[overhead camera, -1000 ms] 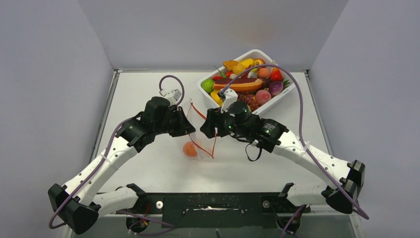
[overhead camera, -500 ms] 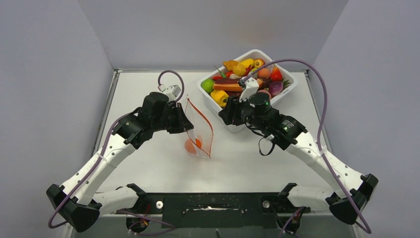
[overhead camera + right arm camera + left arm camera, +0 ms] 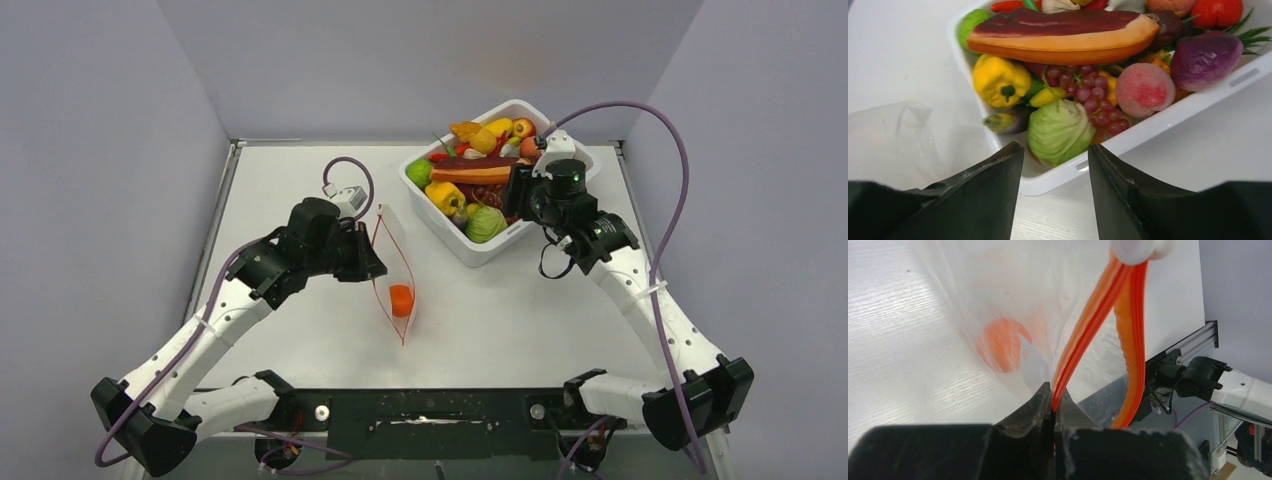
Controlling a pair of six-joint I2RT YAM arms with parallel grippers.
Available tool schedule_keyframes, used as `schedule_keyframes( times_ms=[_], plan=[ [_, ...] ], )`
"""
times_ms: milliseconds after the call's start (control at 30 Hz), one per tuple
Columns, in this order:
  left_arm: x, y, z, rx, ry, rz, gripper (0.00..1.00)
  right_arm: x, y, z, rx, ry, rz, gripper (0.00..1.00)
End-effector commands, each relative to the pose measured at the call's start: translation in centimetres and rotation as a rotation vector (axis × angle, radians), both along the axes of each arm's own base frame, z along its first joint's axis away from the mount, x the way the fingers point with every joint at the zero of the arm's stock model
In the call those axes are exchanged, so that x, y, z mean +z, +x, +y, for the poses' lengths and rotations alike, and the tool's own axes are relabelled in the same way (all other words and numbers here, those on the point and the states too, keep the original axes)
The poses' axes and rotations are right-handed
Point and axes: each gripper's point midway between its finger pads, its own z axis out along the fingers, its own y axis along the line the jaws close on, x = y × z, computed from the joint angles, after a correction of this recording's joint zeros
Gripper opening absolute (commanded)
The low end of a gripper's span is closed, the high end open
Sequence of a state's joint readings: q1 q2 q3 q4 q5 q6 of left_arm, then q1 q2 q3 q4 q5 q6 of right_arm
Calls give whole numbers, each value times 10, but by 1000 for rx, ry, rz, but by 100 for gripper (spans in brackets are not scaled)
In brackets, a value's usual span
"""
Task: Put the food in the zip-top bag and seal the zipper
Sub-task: Pick up the fake vegetable from the bin.
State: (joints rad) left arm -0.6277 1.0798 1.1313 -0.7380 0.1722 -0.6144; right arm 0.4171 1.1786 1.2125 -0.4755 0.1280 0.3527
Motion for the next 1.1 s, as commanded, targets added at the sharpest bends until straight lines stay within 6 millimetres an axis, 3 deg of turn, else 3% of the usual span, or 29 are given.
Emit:
schedule_keyframes(
  times_ms=[0,67,133,267,400,500,800,933,1067],
  plan=[
    [22,3,-8,-39,-58,-86,0,4,23,-30,-64,-80,-12,52],
    [21,2,-6,-36,-55,-85,0,-1,27,-34,-67,-78,2,53],
    [20,2,-5,-29,-57,-84,0,1,28,-23,-16,-40,0,52],
    [15,2,-4,-20,-50,-76,0,4,25,18,129,54,-25,50],
    [20,2,-8,-27,-74,-85,0,0,22,61,200,35,-41,49],
    [26,1,-9,-31,-97,-94,0,-4,26,80,213,9,-35,49],
    [30,-4,-2,-1,-107,-108,0,-19,44,84,175,-77,-31,57],
    [28,-4,-2,-5,-105,-96,0,-32,43,91,205,-79,-5,48],
    [27,-5,-2,7,-123,-102,0,-41,45,95,222,-89,20,47]
  ],
)
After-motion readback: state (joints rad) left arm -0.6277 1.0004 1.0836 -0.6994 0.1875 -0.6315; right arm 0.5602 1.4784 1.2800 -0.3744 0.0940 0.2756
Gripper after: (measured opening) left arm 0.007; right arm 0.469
